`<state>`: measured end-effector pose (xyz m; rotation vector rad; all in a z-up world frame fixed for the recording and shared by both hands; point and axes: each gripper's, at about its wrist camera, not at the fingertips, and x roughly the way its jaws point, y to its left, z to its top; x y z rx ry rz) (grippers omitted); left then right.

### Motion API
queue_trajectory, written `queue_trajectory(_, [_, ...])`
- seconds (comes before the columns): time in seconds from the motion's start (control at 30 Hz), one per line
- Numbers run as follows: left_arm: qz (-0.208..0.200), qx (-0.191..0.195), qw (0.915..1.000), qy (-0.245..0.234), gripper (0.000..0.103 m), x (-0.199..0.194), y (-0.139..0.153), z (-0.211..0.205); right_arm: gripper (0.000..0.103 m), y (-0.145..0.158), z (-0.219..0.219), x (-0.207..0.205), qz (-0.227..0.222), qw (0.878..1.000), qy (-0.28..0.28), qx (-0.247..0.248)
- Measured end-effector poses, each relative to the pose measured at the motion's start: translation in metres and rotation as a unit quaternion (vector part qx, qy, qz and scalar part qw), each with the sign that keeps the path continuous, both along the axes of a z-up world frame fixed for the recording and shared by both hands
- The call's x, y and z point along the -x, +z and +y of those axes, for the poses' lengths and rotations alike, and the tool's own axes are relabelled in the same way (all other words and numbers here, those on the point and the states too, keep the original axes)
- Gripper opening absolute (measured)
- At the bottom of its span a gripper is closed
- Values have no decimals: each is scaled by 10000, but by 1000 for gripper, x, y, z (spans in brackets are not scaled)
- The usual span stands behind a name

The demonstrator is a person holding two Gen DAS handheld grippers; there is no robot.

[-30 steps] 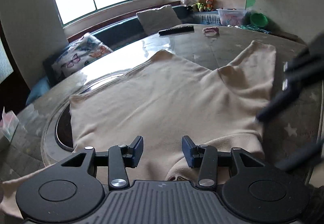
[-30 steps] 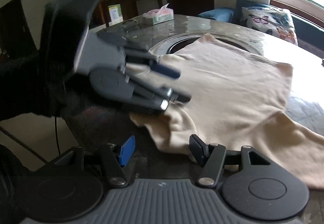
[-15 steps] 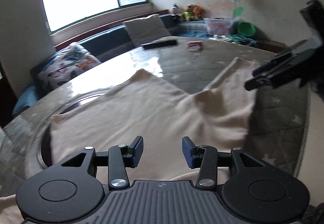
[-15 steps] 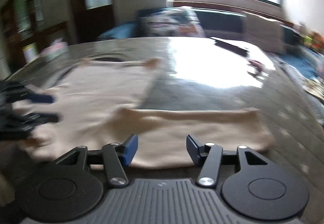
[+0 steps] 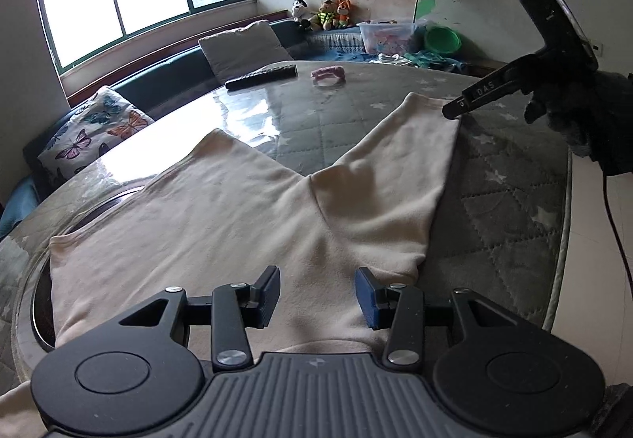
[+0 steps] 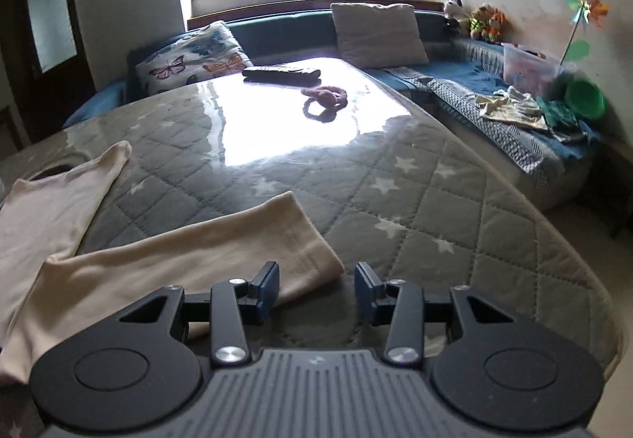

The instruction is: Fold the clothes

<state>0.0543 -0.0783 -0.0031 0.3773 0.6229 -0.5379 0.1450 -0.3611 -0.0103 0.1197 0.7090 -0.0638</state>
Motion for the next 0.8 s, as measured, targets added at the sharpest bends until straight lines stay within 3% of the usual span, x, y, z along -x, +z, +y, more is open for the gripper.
queue_trajectory(0.03, [8,-14,10000,-10,45,-1,-1,0,29,-1,1,-1,-21,10000,-15,-19])
queue_trajectory(0.07, [6,-20,10000,-16,45,-2,-1,-1,15,-1,1,-2,-34,10000,-34,-34])
queue_trajectory(0.13, [9,-16,10000,-18,45,-1,-1,-1,8,2,1,-3,-74,9999,-80,-8])
queue_trajectory(0.23, [2,-9,10000,-33,45,-1,-2,-1,7,7,5,-3,-238,9992,-183,250])
queue_trajectory(0.53, [-101,201,9997,129,45,-7,12,6,7,5,-6,-1,-279,9988,-346,-183])
queue_trajectory(0.8, [36,242,9997,83,44,-15,5,2,7,71,17,14,-895,9948,243,-417])
